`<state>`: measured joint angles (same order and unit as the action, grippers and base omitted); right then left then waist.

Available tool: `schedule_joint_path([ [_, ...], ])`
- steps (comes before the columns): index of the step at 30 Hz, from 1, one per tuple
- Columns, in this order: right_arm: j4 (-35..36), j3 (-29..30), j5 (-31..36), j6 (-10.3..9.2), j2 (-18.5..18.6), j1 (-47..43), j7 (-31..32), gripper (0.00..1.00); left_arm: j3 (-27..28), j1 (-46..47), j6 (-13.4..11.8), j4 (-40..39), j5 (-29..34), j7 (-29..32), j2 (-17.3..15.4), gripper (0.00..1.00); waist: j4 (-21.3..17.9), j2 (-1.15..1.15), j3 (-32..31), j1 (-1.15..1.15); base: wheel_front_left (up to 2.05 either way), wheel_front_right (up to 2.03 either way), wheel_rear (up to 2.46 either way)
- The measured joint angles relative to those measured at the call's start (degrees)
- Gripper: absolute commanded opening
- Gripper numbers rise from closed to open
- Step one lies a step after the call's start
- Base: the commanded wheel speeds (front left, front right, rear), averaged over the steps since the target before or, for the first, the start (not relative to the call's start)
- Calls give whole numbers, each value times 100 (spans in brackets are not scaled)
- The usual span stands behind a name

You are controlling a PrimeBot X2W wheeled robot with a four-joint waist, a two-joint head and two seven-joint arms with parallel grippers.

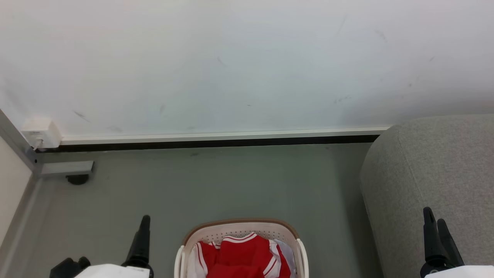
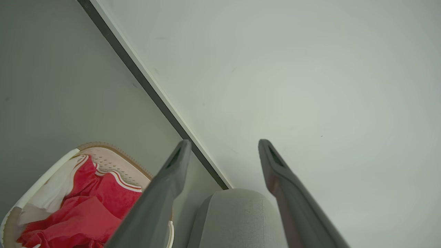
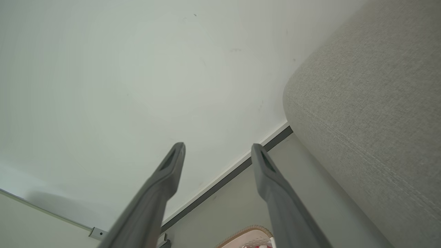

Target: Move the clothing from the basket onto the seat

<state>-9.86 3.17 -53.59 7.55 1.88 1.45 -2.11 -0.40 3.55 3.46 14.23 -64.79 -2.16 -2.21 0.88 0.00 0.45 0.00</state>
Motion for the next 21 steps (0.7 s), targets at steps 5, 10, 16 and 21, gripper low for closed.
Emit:
schedule_joint_path([
  [5,41,-44,448,0,3,-22,-102,100,-41,-1,-81,-38,445,-104,-1,100,9,0,1,0,0,0,0],
  [10,69,-84,881,0,7,-23,-204,100,-66,-1,-180,-86,970,-201,-3,100,26,0,7,0,0,0,0],
  [16,91,-135,1395,0,15,-29,-318,100,-113,-3,-272,-130,1438,-301,-7,100,50,0,5,0,0,0,0],
  [21,118,-174,1783,0,19,-39,-400,100,-172,-4,-309,-145,1803,-387,-9,100,66,0,0,0,0,0,0],
])
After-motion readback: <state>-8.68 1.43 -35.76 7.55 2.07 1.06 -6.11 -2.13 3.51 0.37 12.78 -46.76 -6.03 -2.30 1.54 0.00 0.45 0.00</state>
